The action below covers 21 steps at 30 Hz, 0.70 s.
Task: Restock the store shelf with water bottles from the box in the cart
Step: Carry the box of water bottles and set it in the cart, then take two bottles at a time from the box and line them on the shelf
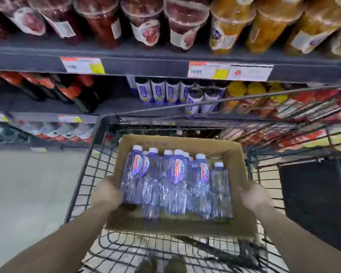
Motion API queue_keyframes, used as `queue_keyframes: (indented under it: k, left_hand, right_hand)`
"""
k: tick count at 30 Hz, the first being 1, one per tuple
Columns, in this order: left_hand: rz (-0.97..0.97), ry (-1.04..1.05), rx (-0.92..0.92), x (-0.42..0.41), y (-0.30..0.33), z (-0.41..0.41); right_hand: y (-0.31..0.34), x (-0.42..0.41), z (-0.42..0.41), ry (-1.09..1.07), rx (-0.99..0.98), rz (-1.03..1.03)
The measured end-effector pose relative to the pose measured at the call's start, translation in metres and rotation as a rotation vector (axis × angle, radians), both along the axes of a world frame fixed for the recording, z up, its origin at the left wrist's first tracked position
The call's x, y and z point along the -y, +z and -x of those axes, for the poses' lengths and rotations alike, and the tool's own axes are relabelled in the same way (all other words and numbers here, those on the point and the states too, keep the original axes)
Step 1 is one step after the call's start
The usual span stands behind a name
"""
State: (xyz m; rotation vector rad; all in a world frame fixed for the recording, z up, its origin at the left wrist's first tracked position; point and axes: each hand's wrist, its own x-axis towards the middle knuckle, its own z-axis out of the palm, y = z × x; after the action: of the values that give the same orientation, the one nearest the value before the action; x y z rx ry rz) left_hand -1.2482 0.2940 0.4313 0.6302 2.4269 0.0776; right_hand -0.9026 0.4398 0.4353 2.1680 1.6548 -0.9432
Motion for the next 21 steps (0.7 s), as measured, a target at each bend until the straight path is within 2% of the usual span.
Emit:
queue_keyframes:
  k: [4,12,14,16,17,18,21]
  left_hand:
    - [-0.054,0.066,-0.057,-0.004,-0.013,-0.005]
    - [-0.237,0.043,-0.001,-0.012,0.008,0.014]
    - [-0.296,0.011,0.004,-0.016,0.018,0.011]
    - [-0.397,-0.079,-0.033,-0.021,0.029,0.003]
    - [-0.442,-0.149,-0.057,-0.023,0.034,-0.003]
    - [-0.472,-0.210,-0.073,-0.026,0.037,-0.010]
    - [-0.489,-0.254,-0.006,-0.034,0.042,-0.033]
  right_hand:
    - [-0.022,0.006,0.004,-0.089,-0.031,0.032]
    - [-0.012,0.006,0.019,-0.149,-0.112,0.026]
    - [-0.002,0.014,0.033,-0.146,-0.110,-0.125]
    - [0.008,0.024,0.053,-0.049,-0.114,-0.344]
    - [0.012,0.029,0.066,0.014,-0.157,-0.384]
    - [0.018,0.034,0.081,0.037,-0.239,-0.349]
    - [0.024,0.052,0.124,0.023,-0.446,-0.073]
